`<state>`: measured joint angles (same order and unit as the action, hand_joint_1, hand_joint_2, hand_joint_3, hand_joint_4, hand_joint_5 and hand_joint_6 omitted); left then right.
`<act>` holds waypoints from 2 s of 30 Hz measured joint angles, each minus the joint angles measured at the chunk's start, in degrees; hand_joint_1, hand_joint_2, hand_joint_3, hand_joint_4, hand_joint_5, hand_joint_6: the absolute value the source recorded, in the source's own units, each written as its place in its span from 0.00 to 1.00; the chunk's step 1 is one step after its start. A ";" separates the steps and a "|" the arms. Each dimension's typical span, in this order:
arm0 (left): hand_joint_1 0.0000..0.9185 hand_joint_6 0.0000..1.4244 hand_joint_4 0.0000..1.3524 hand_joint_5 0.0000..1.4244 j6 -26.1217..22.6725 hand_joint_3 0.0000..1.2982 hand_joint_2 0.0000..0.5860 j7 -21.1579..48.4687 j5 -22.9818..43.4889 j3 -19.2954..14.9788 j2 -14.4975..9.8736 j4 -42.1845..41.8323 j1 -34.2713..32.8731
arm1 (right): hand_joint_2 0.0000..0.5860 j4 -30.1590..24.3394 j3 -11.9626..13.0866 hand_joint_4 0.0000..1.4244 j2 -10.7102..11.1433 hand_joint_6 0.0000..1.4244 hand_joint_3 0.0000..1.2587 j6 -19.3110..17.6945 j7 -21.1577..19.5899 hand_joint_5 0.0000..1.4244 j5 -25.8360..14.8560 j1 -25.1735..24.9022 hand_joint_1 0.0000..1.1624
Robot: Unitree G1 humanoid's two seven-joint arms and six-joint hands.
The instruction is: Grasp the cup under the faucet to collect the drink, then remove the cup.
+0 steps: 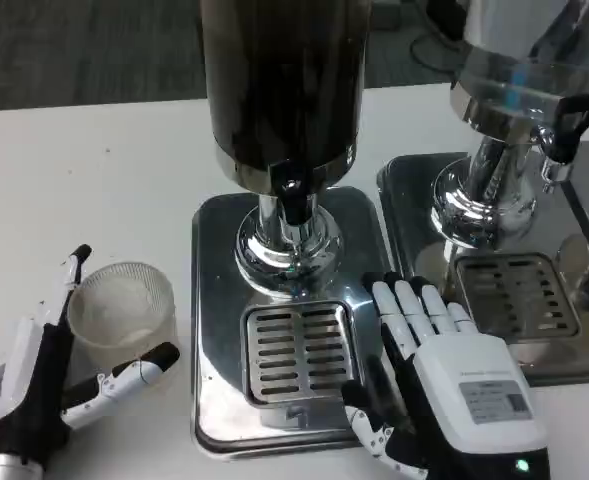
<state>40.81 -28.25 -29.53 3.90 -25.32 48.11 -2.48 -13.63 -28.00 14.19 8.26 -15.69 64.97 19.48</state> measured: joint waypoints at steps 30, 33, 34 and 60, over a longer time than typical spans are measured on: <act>0.56 0.65 0.39 0.53 5.29 0.32 0.15 -5.76 -0.32 2.75 0.06 4.16 -2.70 | 0.69 -0.31 0.01 0.00 -0.05 0.10 0.03 0.11 1.20 0.00 -0.10 0.52 0.41; 0.56 0.66 0.40 0.53 5.30 0.32 0.13 -6.84 -0.53 3.03 0.05 4.26 -2.70 | 0.69 -0.31 0.09 0.00 -0.06 0.10 0.03 0.11 1.22 0.00 -0.13 0.51 0.41; 0.57 0.66 0.40 0.53 5.32 0.32 0.13 -7.38 -0.56 3.23 0.05 4.27 -2.69 | 0.69 -0.31 0.13 0.00 -0.05 0.10 0.03 0.11 1.22 0.00 -0.14 0.51 0.41; 0.63 0.67 0.40 0.52 4.28 0.33 0.13 -15.70 -5.10 3.90 0.06 -2.79 0.05 | 0.69 -0.42 0.53 0.00 0.20 0.10 0.03 0.11 1.87 0.00 -0.17 0.46 0.41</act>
<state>45.09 -43.95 -34.63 7.80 -25.26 45.32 -2.43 -14.05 -27.47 14.39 8.36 -13.81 64.80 19.94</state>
